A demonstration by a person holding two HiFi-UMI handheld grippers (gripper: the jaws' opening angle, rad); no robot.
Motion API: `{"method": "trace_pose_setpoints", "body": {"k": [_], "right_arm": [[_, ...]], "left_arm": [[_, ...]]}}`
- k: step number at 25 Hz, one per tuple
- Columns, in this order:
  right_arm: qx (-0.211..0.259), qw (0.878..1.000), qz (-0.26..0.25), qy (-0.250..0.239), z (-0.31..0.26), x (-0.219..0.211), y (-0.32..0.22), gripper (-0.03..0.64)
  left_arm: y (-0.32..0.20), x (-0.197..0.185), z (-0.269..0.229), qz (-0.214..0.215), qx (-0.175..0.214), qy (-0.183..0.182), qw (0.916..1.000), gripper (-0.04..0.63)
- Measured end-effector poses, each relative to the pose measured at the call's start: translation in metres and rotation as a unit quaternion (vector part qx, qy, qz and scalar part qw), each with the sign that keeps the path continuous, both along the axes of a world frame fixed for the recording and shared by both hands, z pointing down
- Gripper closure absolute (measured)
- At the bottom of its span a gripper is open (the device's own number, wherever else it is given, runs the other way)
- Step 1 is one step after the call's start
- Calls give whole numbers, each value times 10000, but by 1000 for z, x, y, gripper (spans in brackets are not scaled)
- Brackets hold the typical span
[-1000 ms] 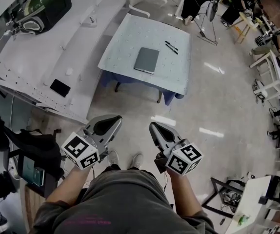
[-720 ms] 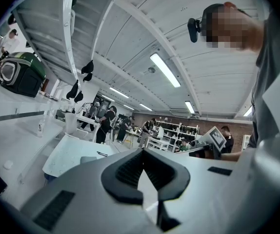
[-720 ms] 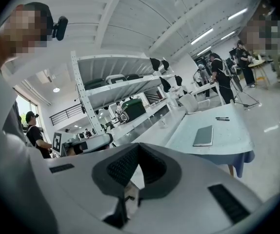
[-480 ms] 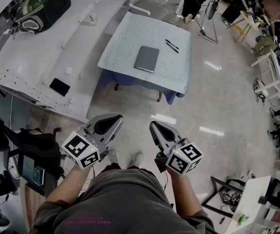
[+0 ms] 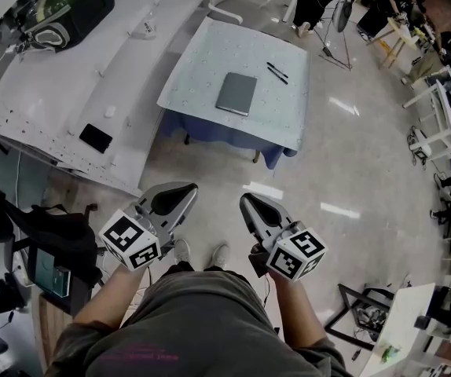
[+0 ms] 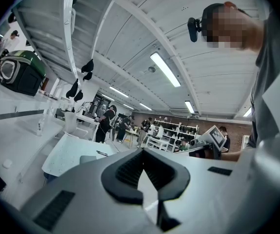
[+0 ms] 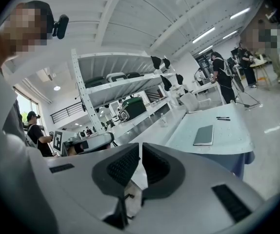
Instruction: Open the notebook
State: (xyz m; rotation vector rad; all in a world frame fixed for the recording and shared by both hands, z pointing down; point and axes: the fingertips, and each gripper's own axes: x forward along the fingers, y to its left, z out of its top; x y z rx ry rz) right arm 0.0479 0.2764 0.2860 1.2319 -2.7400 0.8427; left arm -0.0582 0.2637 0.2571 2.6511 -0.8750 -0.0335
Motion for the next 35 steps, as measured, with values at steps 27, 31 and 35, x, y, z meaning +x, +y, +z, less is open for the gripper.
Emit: {"method": "trace_pose_setpoints", "body": {"k": [27,31,35], "right_arm": [[57,9999,52,148,-3,2,0,569],[67,9999,86,123,-3,1,-1,560],[63,9999,113,110,-3,6,-2,548]], "left_arm": [[1,0,-3,7,53,-19,10000,594],[2,-1,-2,11,14,-7,10000,594],[2,2,-1,10,-7,-27,10000,594]]}}
